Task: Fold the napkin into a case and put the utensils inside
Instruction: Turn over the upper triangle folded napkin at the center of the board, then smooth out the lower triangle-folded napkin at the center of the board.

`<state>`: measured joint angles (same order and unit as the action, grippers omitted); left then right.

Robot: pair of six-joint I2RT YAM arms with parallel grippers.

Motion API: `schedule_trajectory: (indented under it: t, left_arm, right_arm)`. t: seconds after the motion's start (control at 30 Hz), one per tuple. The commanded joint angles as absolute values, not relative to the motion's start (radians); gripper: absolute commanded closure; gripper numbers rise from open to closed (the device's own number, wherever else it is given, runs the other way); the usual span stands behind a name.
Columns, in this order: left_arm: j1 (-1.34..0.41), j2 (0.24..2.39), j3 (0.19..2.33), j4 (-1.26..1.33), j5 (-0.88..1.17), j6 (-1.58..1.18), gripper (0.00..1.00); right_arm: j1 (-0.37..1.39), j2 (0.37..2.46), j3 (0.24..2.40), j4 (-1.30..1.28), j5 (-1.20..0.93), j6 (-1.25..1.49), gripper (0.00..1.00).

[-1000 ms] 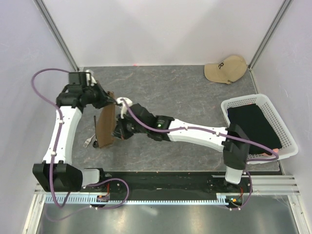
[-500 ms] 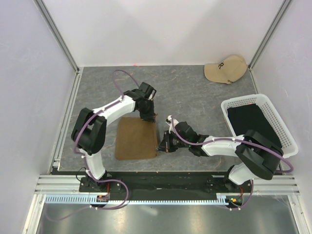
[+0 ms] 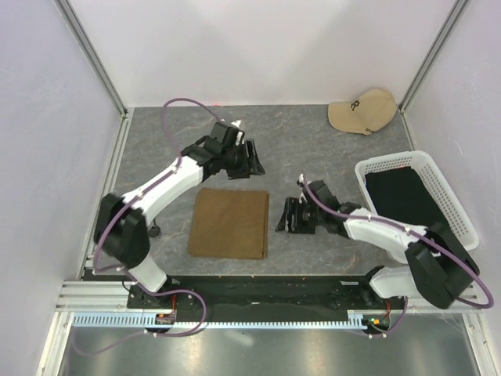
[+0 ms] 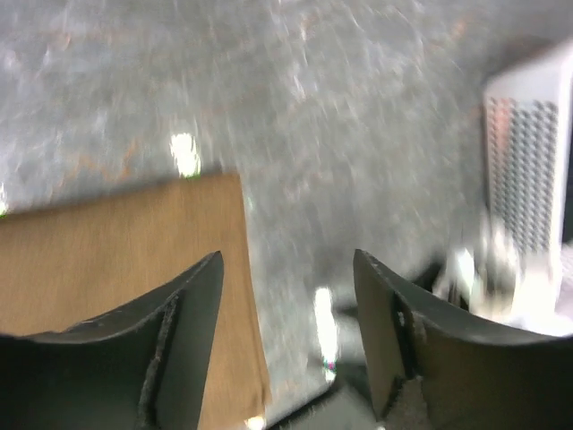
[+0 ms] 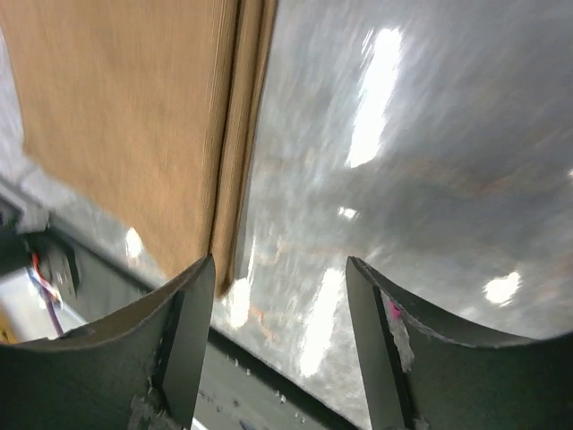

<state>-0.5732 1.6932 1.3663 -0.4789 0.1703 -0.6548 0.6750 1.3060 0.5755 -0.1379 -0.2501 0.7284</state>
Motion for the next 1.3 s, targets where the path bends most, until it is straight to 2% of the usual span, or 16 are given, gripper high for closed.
schedule_trajectory:
  t: [0.0, 0.13, 0.2, 0.33, 0.43, 0.63, 0.83, 0.97, 1.07, 1.17, 1.2, 1.27]
  left_arm:
    - [-0.575, 1.502, 1.185, -0.483, 0.251, -0.629, 0.43]
    - [-0.627, 1.411, 0.990, -0.391, 0.305, -0.695, 0.51]
    - [-0.675, 1.405, 0.913, -0.344, 0.319, -0.721, 0.57]
    - [-0.741, 1.431, 0.842, -0.263, 0.310, -0.793, 0.63]
    - [-0.768, 1.477, 0.830, -0.242, 0.301, -0.814, 0.65]
    - [-0.798, 1.538, 0.818, -0.216, 0.292, -0.833, 0.59]
    - [-0.833, 1.603, 0.847, -0.232, 0.259, -0.845, 0.60]
    - [-0.865, 1.701, 0.908, -0.212, 0.287, -0.859, 0.64]
    - [-0.877, 1.756, 0.952, -0.164, 0.324, -0.877, 0.68]
    - [-0.877, 1.756, 1.009, -0.147, 0.325, -0.882, 0.68]
    - [-0.877, 1.746, 1.023, -0.149, 0.328, -0.881, 0.64]
    - [-0.876, 1.724, 1.049, -0.155, 0.328, -0.882, 0.55]
  right_arm:
    - [0.578, 1.423, 0.741, -0.207, -0.271, 0.618, 0.36]
    - [0.545, 1.564, 0.895, -0.172, -0.291, 0.586, 0.47]
    - [0.531, 1.652, 0.937, -0.140, -0.347, 0.581, 0.57]
    - [0.531, 1.767, 1.011, -0.101, -0.379, 0.591, 0.60]
    - [0.531, 1.816, 1.023, -0.063, -0.414, 0.597, 0.56]
    - [0.531, 1.873, 1.040, -0.051, -0.406, 0.595, 0.54]
    - [0.531, 1.888, 1.037, -0.037, -0.359, 0.604, 0.60]
    - [0.500, 1.901, 1.045, -0.046, -0.325, 0.595, 0.81]
    - [0.468, 1.927, 1.087, -0.089, -0.321, 0.545, 0.94]
    - [0.440, 1.930, 1.130, -0.162, -0.275, 0.462, 0.93]
    - [0.434, 1.927, 1.162, -0.190, -0.232, 0.439, 0.91]
    - [0.428, 1.914, 1.201, -0.291, -0.183, 0.379, 0.82]
